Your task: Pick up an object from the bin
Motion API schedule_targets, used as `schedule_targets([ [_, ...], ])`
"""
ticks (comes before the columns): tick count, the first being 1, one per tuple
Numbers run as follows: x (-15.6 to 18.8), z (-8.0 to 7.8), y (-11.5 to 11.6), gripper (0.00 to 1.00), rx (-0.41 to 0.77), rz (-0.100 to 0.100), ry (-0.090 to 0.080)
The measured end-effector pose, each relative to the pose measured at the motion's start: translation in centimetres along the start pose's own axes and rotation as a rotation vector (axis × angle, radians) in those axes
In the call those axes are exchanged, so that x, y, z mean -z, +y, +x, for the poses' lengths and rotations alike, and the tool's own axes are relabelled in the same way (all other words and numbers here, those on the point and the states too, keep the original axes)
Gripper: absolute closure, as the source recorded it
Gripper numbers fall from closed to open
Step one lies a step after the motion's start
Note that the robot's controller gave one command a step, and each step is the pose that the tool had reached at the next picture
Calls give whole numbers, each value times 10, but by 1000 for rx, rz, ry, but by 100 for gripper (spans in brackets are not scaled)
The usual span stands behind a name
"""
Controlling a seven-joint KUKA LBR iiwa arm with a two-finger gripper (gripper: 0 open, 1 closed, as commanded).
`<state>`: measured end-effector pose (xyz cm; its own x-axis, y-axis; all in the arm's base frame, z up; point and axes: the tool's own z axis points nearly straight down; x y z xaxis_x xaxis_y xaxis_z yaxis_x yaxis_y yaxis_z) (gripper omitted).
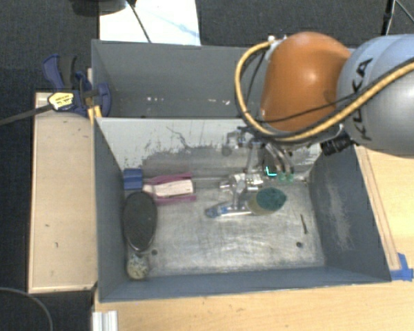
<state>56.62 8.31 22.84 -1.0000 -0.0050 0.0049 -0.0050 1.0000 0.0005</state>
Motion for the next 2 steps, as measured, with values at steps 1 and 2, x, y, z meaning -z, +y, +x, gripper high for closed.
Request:
schedule_targets([
  [1,-160,-7,-63,0,157,1,-6],
  [2,-119,16,-64,0,395,2,-5],
])
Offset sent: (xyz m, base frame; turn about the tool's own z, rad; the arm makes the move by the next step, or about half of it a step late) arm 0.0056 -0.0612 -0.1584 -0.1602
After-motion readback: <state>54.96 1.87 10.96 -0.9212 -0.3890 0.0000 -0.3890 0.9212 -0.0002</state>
